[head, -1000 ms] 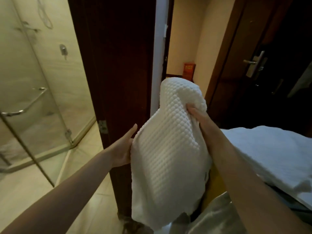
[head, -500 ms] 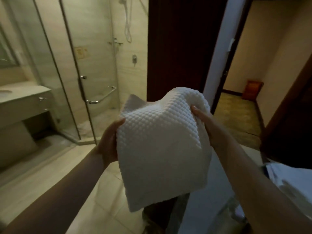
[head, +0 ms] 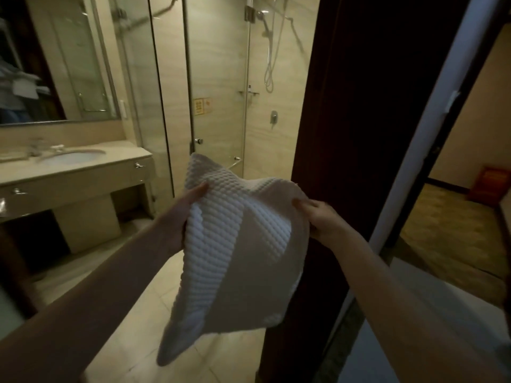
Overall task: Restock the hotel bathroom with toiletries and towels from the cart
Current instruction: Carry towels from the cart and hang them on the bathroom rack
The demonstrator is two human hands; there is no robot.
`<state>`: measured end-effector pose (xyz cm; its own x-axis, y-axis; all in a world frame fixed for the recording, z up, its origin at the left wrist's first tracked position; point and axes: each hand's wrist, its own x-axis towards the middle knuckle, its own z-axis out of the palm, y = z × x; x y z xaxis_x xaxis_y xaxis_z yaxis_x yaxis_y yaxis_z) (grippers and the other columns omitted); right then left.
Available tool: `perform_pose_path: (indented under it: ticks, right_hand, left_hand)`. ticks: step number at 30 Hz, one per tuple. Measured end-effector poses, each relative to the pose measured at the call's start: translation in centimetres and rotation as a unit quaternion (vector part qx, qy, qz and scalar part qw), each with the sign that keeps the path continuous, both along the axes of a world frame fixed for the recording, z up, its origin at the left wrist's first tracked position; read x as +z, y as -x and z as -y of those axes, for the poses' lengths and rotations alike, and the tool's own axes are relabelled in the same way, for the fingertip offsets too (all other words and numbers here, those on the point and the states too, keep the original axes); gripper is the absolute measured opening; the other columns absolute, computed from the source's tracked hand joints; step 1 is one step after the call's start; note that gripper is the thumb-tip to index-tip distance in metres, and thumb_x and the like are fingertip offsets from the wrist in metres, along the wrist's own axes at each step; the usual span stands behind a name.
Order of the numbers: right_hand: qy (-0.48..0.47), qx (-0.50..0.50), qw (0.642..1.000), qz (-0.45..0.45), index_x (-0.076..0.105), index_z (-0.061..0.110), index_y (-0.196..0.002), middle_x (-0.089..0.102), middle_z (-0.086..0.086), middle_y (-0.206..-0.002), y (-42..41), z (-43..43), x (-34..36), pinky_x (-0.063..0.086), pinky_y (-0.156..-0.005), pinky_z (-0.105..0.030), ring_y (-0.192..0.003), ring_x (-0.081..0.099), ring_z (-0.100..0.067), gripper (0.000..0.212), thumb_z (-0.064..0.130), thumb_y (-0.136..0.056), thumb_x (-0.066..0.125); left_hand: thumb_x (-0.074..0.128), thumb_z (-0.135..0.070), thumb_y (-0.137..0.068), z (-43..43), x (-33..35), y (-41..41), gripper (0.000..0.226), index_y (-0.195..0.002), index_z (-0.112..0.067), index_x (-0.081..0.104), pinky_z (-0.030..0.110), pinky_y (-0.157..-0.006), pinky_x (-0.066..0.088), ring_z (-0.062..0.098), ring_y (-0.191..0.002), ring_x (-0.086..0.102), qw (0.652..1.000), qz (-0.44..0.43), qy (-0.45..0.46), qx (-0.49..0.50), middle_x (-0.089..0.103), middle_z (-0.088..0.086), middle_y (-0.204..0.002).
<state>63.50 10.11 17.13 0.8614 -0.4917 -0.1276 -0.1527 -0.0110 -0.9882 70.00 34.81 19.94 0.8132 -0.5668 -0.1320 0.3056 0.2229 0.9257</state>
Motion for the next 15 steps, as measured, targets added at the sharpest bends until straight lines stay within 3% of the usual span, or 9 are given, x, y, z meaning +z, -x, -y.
perform_pose_path:
  ticks: [3,7,12,15]
  right_hand:
    - [-0.034,-0.002,0.999,0.002,0.052,0.009,-0.124,0.062,-0.004,-0.102,-2.5,-0.8,-0.9,0.045,-0.073,-0.032,-0.087,0.06,-0.021,0.033,0.028,-0.097,0.047]
    - [-0.081,0.033,0.996,-0.008,0.05,0.014,-0.118,0.061,-0.003,-0.109,-5.3,-1.5,-1.2,0.04,-0.091,-0.044,-0.099,0.059,-0.023,0.024,0.026,-0.099,0.042]
    - [-0.099,0.08,0.992,-0.014,0.059,0.008,-0.102,0.068,-0.007,-0.093,-9.2,-2.7,-1.7,0.049,-0.082,-0.036,-0.089,0.064,-0.023,0.027,0.025,-0.099,0.039]
    - [-0.092,0.105,0.99,-0.022,0.06,0.007,-0.092,0.069,-0.008,-0.086,-12.2,-3.7,-2.1,0.051,-0.073,-0.032,-0.081,0.065,-0.022,0.028,0.024,-0.098,0.038]
  left_hand:
    - [0.054,-0.033,-0.089,0.1,0.4,-1.4,0.031,-0.103,-0.007,0.063,0.032,-0.062,0.058,0.023,-0.075,0.069,0.999,-0.007,0.018,0.032,0.072,0.009,-0.084]
    - [0.05,-0.034,-0.093,0.8,-0.2,-5.0,0.042,-0.122,-0.005,0.054,0.036,-0.07,0.053,0.025,-0.092,0.063,0.985,-0.055,0.074,0.144,0.064,0.011,-0.105]
    - [0.046,-0.037,-0.095,2.2,-0.9,-10.6,0.047,-0.127,-0.003,0.045,0.04,-0.082,0.046,0.027,-0.085,0.057,0.969,-0.148,0.101,0.172,0.058,0.014,-0.095]
    - [0.049,-0.037,-0.094,2.9,-2.4,-14.0,0.05,-0.129,-0.003,0.044,0.041,-0.077,0.046,0.028,-0.083,0.058,0.962,-0.185,0.113,0.167,0.059,0.015,-0.094]
